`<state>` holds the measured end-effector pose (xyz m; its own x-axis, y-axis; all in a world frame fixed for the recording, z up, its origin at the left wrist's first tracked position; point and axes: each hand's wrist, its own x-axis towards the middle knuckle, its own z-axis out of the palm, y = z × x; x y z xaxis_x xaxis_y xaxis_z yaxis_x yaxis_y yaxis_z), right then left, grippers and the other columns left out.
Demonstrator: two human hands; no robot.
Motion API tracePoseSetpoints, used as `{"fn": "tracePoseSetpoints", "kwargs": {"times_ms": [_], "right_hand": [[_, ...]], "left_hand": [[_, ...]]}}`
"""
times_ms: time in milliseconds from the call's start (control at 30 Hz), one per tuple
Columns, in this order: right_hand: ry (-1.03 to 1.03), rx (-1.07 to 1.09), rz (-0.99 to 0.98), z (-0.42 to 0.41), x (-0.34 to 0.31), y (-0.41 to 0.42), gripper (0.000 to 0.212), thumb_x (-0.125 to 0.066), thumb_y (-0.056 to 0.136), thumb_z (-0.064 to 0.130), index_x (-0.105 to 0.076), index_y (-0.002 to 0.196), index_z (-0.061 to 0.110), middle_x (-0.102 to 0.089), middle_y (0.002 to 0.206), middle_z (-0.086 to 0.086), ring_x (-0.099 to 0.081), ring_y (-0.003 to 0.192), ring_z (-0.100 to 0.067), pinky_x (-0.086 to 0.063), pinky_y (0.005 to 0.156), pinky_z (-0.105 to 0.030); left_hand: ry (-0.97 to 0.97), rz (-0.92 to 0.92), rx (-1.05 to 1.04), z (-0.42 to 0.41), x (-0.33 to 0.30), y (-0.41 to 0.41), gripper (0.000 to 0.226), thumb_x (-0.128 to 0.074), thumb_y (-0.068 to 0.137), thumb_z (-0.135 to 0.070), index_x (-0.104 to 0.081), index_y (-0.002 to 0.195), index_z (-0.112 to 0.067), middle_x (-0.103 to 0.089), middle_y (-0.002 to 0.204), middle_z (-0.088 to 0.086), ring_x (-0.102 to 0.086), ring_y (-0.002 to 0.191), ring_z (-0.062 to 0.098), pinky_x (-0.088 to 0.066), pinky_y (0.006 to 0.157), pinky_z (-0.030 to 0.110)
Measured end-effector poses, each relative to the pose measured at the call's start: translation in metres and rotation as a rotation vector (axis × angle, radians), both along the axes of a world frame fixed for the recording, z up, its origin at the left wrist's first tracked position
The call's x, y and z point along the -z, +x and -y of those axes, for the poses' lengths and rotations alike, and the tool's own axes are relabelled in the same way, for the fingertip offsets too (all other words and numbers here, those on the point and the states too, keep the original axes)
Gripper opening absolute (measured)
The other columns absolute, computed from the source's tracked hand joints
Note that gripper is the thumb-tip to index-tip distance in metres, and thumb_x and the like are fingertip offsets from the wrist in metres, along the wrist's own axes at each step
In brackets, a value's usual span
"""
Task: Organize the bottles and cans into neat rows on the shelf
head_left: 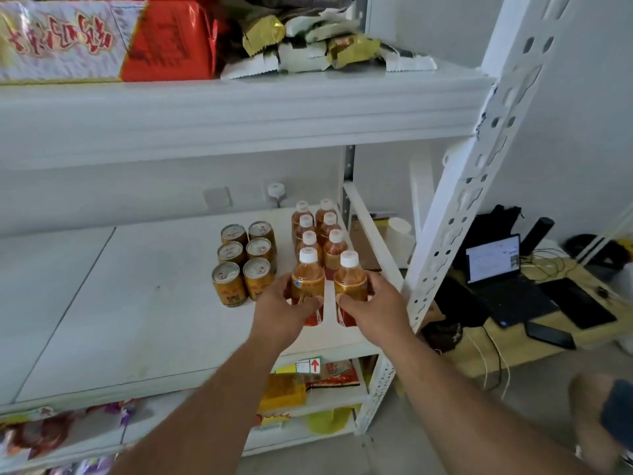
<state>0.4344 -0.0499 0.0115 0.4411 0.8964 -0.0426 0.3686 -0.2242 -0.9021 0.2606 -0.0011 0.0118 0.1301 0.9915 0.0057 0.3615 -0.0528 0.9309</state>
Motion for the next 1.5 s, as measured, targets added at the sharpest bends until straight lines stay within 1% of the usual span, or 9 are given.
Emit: {"fn": "tracePoseSetpoints", "kwargs": {"times_ms": [233, 400, 567, 700, 800, 900, 1167, 1300, 1500], "right_hand": [[-0.012, -0.046, 0.044, -0.042, 0.025, 0.010, 0.036, -0.082, 0.076, 0.035, -0.055, 0.097, 0.046, -0.060, 0.099, 0.018, -0.053, 0.086, 0.001, -0.039, 0.071, -0.018], [-0.048, -0.067, -0.007, -0.061, 0.044, 0.012, 0.035, -0.081, 0.076, 0.027, -0.056, 0.090, 0.047, -0.061, 0.088, 0.028, -0.054, 0.079, 0.014, -0.037, 0.063, -0.011], [-0.047, -0.053, 0.004, -0.076, 0.052, 0.012, 0.048, -0.081, 0.078, 0.030, -0.056, 0.116, 0.042, -0.050, 0.098, 0.028, -0.043, 0.083, 0.015, -0.029, 0.066, -0.009], [-0.029, -0.041, -0.041, -0.083, 0.058, 0.015, 0.052, -0.082, 0.078, 0.030, -0.052, 0.117, 0.048, -0.045, 0.097, 0.037, -0.042, 0.085, 0.020, -0.029, 0.067, -0.008], [-0.035, -0.050, -0.047, -0.084, 0.064, 0.017, 0.058, -0.082, 0.080, 0.030, -0.053, 0.129, 0.044, -0.045, 0.100, 0.040, -0.046, 0.093, 0.014, -0.034, 0.075, -0.010], [-0.045, -0.062, -0.061, -0.084, 0.065, 0.019, 0.064, -0.082, 0.081, 0.032, -0.051, 0.136, 0.040, -0.050, 0.110, 0.031, -0.051, 0.110, -0.002, -0.044, 0.092, -0.027], [-0.131, -0.063, -0.080, -0.084, 0.070, 0.022, 0.082, -0.084, 0.078, 0.042, -0.041, 0.148, 0.032, -0.054, 0.143, 0.010, -0.050, 0.133, -0.020, -0.042, 0.103, -0.042], [-0.152, -0.111, -0.142, -0.076, 0.070, 0.022, 0.079, -0.083, 0.080, 0.042, -0.041, 0.146, 0.034, -0.055, 0.143, 0.010, -0.050, 0.133, -0.021, -0.040, 0.103, -0.042], [-0.180, -0.084, -0.085, -0.058, 0.056, 0.016, 0.068, -0.074, 0.089, 0.037, -0.041, 0.147, 0.026, -0.053, 0.145, 0.003, -0.047, 0.136, -0.025, -0.037, 0.099, -0.036]], "left_hand": [[-0.025, -0.017, -0.052, -0.025, 0.032, 0.019, 0.055, -0.083, 0.070, -0.027, -0.061, 0.120, -0.034, -0.070, 0.102, -0.016, -0.063, 0.094, 0.001, -0.049, 0.076, 0.023], [-0.060, 0.028, -0.081, -0.041, 0.049, 0.027, 0.056, -0.083, 0.069, -0.017, -0.059, 0.118, -0.033, -0.069, 0.102, -0.016, -0.062, 0.091, -0.004, -0.047, 0.066, 0.009], [-0.025, 0.030, -0.077, -0.058, 0.061, 0.035, 0.056, -0.087, 0.066, -0.014, -0.062, 0.114, -0.027, -0.067, 0.105, -0.012, -0.060, 0.093, -0.006, -0.048, 0.065, 0.008], [-0.034, 0.041, -0.101, -0.068, 0.071, 0.039, 0.061, -0.088, 0.065, -0.015, -0.057, 0.115, -0.030, -0.062, 0.110, -0.012, -0.057, 0.095, -0.011, -0.044, 0.064, 0.003], [-0.036, 0.038, -0.100, -0.071, 0.077, 0.040, 0.063, -0.088, 0.067, -0.018, -0.054, 0.118, -0.032, -0.060, 0.115, -0.012, -0.057, 0.103, -0.001, -0.047, 0.071, 0.009], [-0.043, 0.033, -0.107, -0.072, 0.081, 0.042, 0.065, -0.088, 0.068, -0.021, -0.052, 0.120, -0.034, -0.059, 0.117, -0.013, -0.056, 0.107, 0.005, -0.049, 0.080, 0.021], [-0.088, 0.017, -0.086, -0.067, 0.080, 0.039, 0.071, -0.088, 0.067, -0.038, -0.046, 0.123, -0.047, -0.055, 0.124, -0.019, -0.054, 0.110, 0.000, -0.047, 0.082, 0.019], [-0.123, -0.072, -0.120, -0.056, 0.077, 0.026, 0.093, -0.082, 0.074, -0.039, -0.028, 0.149, -0.029, -0.043, 0.144, -0.005, -0.043, 0.126, 0.012, -0.044, 0.103, 0.039], [-0.095, -0.196, -0.126, -0.039, 0.055, 0.007, 0.084, -0.072, 0.083, -0.044, -0.026, 0.152, -0.028, -0.036, 0.153, -0.004, -0.037, 0.136, 0.016, -0.039, 0.108, 0.042]]}}
